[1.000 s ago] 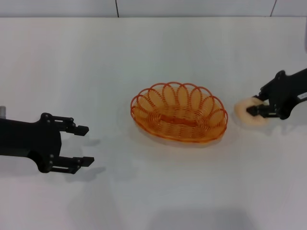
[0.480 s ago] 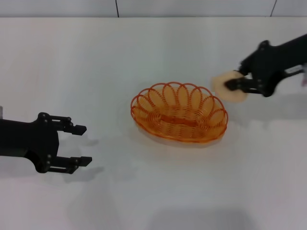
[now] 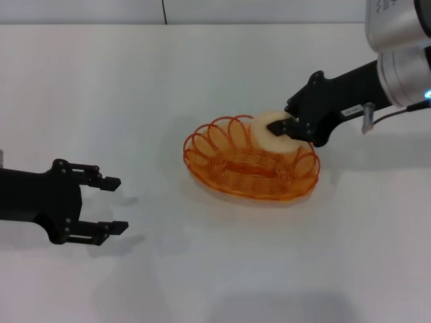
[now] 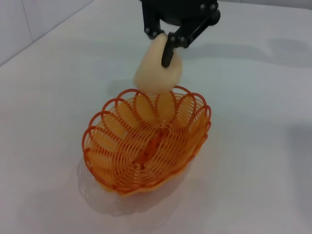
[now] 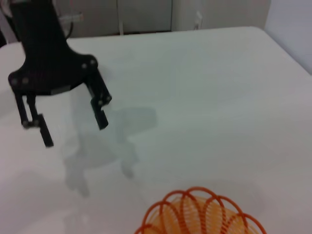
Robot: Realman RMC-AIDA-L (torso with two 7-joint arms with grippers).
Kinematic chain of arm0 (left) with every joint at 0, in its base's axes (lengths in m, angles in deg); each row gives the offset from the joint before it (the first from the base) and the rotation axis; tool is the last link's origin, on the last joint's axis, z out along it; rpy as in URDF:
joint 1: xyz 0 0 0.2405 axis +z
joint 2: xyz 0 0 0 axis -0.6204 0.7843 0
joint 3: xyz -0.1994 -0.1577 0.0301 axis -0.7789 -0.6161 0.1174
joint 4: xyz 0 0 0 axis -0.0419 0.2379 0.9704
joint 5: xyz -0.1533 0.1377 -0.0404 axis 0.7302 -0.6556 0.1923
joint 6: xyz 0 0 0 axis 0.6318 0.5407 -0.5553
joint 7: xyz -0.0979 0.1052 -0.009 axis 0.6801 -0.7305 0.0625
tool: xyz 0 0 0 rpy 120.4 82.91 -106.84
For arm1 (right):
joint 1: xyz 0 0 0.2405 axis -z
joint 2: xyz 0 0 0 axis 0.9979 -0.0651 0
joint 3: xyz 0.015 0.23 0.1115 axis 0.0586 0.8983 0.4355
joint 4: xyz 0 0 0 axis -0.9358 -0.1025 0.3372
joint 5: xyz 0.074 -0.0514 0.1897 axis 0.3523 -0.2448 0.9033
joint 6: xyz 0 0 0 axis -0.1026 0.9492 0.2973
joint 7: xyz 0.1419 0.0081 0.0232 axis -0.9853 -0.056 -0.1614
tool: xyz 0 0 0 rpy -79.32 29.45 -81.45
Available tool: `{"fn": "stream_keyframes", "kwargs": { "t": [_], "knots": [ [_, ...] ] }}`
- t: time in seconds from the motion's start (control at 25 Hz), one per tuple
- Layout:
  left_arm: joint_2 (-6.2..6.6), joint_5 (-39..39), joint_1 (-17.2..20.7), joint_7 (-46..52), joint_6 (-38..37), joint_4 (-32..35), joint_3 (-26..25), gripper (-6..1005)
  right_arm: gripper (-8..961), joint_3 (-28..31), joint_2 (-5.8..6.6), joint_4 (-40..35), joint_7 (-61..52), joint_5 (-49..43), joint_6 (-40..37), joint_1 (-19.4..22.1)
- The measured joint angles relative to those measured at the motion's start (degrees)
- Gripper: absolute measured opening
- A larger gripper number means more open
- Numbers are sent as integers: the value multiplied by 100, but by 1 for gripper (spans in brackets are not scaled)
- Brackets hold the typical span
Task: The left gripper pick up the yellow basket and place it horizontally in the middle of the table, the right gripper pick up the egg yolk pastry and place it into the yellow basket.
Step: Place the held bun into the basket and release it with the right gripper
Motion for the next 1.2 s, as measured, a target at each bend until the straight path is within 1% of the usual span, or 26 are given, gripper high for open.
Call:
{"fn": "stream_keyframes", "kwargs": {
  "t": [0.12,0.28,0.48,0.56,0.84,0.96,1.0,1.2],
  "knots": [
    [0,-3,37,-1,-3,0,8,704,65,-96,-2,221,19,193,120,-51],
    [0,-7,65,-2,-3,1,8,705,127,-282,-12,450,19,288,367,-141],
    [0,-6,129,-3,5,1,8,704,204,-500,-13,521,17,456,671,-128],
    [0,-12,143,-15,6,1,8,704,235,-508,-13,556,17,480,688,-129],
    [4,-13,203,-92,14,1,-6,705,390,-510,-4,575,20,525,640,-96],
    [7,-1,236,-164,43,1,-50,705,457,-458,28,439,38,530,491,68],
    [8,10,243,-199,52,0,-57,705,490,-382,46,316,73,526,381,224],
    [16,38,235,-288,111,-46,-152,705,655,376,38,-88,603,674,-256,890]
  ]
}}
